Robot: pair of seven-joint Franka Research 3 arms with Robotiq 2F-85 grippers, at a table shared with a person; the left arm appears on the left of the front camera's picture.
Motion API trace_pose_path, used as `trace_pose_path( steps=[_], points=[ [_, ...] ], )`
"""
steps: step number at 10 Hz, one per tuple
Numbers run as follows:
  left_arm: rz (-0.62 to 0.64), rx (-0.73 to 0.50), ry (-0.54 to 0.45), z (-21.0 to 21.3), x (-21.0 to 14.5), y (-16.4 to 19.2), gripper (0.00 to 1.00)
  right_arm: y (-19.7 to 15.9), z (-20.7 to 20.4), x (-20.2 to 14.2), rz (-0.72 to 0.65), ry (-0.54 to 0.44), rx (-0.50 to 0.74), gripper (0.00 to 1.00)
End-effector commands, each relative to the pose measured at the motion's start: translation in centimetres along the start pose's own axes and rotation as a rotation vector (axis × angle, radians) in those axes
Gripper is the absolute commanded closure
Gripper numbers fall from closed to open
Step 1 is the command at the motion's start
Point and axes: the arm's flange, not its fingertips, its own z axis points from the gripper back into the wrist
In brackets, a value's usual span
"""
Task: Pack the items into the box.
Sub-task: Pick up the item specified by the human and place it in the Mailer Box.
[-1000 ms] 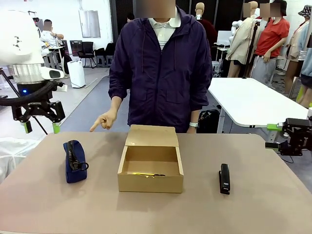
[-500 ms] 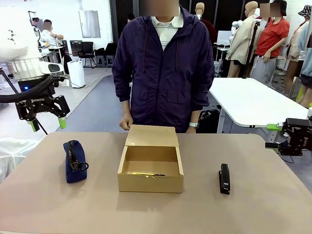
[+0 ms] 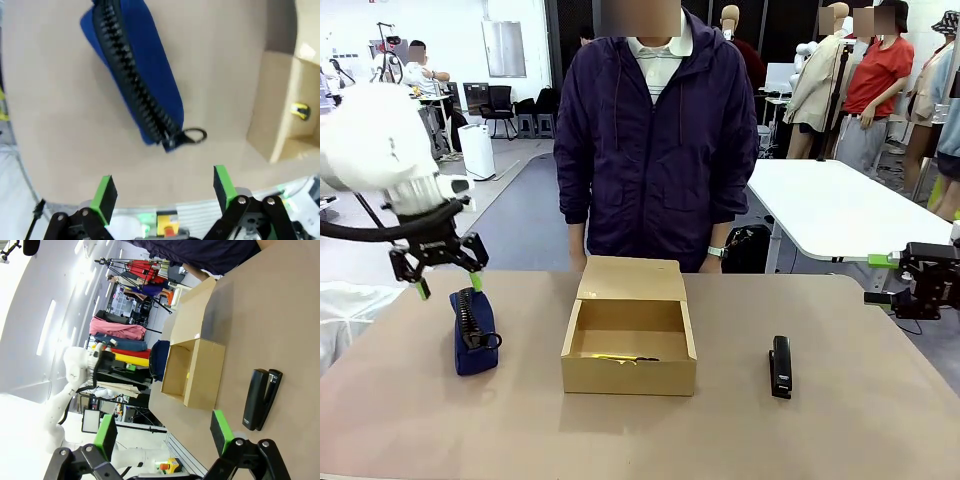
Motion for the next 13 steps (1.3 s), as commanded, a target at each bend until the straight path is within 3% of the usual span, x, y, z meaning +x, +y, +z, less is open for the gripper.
trace_pose_path(
  steps=[1, 6, 10, 11, 12, 13],
  points=[
    [0.102, 0.035, -0.056, -3.7, 1.2, -0.4, 0.0, 0.5, 0.4, 0.2, -0.016, 0.016, 0.001, 0.0],
    [0.299, 0.073, -0.113, -12.1, 3.6, 1.5, 0.0, 0.5, 0.4, 0.2, -0.016, 0.016, 0.001, 0.0],
    [0.282, 0.068, -0.092, -12.4, 4.2, 1.4, 0.0, 0.5, 0.4, 0.2, -0.016, 0.016, 0.001, 0.0],
    [0.274, 0.072, -0.095, -12.2, 4.3, 1.5, 0.6, 0.5, 0.4, 0.2, -0.016, 0.016, 0.001, 0.0],
    [0.281, 0.074, -0.097, -12.1, 4.3, 1.6, 1.0, 0.5, 0.4, 0.2, -0.016, 0.016, 0.001, 0.0],
    [0.285, 0.077, -0.104, -11.9, 4.3, 1.7, 1.0, 0.5, 0.4, 0.2, -0.016, 0.016, 0.001, 0.0]
  ],
)
